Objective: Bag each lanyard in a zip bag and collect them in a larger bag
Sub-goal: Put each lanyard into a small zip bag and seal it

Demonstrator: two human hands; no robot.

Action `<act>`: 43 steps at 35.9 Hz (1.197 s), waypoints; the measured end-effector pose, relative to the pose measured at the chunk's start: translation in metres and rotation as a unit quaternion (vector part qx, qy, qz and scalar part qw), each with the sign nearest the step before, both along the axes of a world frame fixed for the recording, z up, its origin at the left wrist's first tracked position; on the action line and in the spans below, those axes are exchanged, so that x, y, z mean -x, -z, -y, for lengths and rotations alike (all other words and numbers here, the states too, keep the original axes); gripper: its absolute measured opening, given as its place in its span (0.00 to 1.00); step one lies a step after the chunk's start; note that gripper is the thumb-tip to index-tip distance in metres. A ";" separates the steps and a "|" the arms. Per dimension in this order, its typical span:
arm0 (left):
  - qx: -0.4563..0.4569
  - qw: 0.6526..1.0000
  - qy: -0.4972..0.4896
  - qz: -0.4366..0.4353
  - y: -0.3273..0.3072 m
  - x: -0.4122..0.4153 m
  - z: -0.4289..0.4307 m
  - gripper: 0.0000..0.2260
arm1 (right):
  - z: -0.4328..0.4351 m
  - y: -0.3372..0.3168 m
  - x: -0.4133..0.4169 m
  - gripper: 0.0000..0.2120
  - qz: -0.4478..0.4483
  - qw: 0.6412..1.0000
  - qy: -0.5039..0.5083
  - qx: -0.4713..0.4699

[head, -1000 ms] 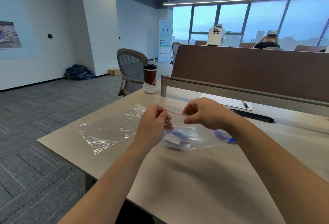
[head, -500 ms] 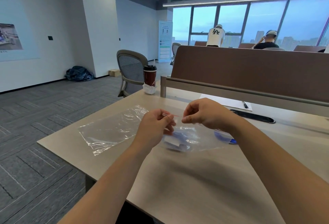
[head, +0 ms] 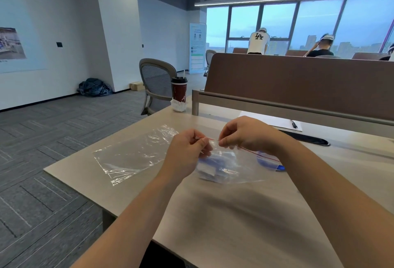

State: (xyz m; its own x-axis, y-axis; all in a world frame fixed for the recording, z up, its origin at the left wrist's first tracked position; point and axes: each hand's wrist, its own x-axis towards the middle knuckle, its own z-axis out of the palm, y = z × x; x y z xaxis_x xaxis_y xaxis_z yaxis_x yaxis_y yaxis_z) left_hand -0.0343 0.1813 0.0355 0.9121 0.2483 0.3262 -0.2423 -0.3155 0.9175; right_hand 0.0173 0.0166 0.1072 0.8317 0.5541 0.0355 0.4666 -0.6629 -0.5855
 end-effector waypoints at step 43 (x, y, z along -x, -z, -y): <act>-0.374 0.925 -0.008 -0.067 -0.035 -0.007 0.020 0.08 | 0.004 0.008 0.004 0.02 0.075 0.995 0.040 0.058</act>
